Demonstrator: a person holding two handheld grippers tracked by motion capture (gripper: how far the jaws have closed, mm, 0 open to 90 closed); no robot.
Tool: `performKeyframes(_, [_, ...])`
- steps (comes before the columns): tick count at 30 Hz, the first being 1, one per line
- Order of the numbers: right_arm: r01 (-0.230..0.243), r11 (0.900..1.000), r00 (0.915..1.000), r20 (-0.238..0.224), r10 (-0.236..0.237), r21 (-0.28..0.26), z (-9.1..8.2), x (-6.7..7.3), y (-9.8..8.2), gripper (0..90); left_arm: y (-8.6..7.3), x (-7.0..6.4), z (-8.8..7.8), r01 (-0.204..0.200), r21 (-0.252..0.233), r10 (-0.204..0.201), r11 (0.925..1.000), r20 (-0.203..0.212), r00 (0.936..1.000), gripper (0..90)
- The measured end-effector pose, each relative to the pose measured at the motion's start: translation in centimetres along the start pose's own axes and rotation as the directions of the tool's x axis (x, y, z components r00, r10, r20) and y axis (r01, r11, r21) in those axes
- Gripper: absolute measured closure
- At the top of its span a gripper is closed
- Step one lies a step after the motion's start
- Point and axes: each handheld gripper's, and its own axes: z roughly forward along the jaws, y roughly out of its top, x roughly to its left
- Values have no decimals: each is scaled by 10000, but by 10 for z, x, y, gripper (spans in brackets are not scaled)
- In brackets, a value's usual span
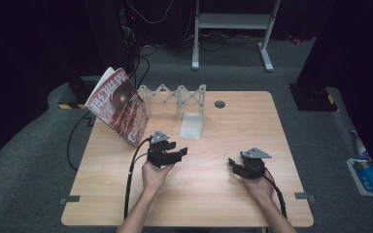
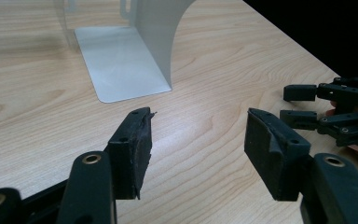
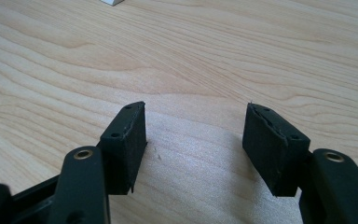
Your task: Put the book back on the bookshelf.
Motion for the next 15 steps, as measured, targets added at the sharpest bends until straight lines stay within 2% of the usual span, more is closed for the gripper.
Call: performKeyframes(15, [3,10000,10000,3,-3,-2,0,0,0,397,-9,-1,15,32,220,-29,9998,-110,9999,419])
